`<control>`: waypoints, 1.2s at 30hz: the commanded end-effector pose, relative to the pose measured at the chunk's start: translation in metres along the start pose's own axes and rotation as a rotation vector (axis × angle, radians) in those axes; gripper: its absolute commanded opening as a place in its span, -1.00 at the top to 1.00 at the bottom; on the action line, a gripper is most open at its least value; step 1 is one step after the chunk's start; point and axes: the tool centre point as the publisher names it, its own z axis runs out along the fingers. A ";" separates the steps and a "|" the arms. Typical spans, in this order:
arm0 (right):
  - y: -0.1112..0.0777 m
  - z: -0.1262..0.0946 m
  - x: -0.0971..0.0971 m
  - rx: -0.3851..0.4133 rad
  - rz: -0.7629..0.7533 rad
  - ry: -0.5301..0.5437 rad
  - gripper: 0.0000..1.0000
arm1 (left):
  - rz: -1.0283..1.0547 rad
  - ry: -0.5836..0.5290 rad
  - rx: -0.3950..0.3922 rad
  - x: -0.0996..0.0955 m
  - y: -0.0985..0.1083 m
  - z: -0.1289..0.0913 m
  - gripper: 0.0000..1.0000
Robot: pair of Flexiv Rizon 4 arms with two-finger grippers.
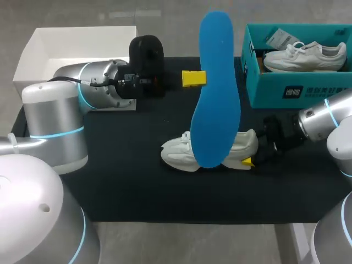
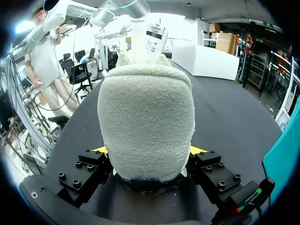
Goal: Take the shoe out of the shoebox, open the shoe tongue, remove and reinsert the insole, then place the shoe into the shoebox
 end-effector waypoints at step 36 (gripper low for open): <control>0.018 -0.014 0.012 0.251 0.090 -0.027 -1.00 | 0.009 -0.004 0.008 0.004 0.006 -0.002 1.00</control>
